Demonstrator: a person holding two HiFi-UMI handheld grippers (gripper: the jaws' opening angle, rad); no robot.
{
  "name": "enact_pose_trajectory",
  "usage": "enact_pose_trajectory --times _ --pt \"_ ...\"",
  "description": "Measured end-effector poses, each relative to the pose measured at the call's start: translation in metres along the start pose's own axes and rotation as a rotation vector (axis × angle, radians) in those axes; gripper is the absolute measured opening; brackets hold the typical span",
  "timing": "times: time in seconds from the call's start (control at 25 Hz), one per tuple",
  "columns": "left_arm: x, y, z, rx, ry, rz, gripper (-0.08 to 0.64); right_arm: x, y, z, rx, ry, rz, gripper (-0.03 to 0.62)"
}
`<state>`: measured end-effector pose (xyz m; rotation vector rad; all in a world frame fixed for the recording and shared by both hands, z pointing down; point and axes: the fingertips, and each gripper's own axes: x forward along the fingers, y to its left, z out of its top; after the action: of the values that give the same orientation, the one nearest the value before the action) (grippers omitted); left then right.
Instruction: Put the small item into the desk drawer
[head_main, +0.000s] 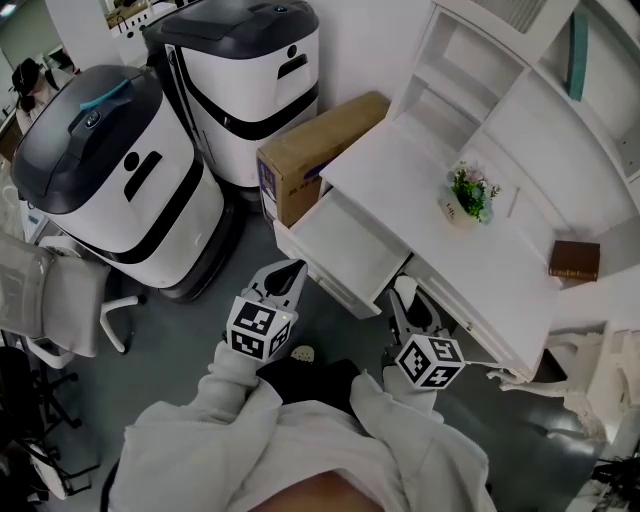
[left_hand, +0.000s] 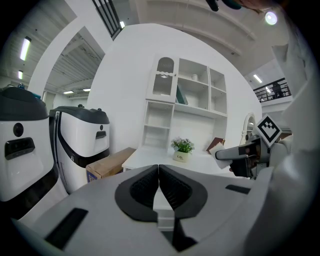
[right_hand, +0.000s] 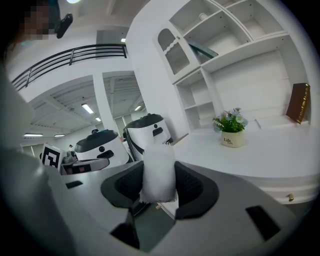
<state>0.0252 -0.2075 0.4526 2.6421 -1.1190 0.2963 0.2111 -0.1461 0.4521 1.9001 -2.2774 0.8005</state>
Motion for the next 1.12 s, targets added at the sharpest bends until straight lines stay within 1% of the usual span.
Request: enact_pose_trajectory --times 0.12,0.32,0.6,0.84,1.12 --pt "0.001 -0.003 -0.009 -0.014 0.015 -0.009 0.017 0.0 -0.005 -0.004 -0.004 0.019 -0.007 0.193" --pt "0.005 0.001 -0.019 -0.04 0.037 0.003 0.017 0.012 -0.012 -0.007 -0.028 0.065 0.002 0.193" --pt "0.03 0.016 -0.022 -0.08 0.069 0.061 0.017 0.058 -0.026 0.004 -0.07 0.14 0.061 0.193" --pt "0.053 0.039 -0.028 -0.127 0.096 0.143 0.017 0.113 -0.029 0.001 -0.116 0.241 0.15 0.193" --pt "0.064 0.065 -0.041 -0.175 0.133 0.254 0.017 0.177 -0.031 -0.024 -0.211 0.378 0.236 0.195"
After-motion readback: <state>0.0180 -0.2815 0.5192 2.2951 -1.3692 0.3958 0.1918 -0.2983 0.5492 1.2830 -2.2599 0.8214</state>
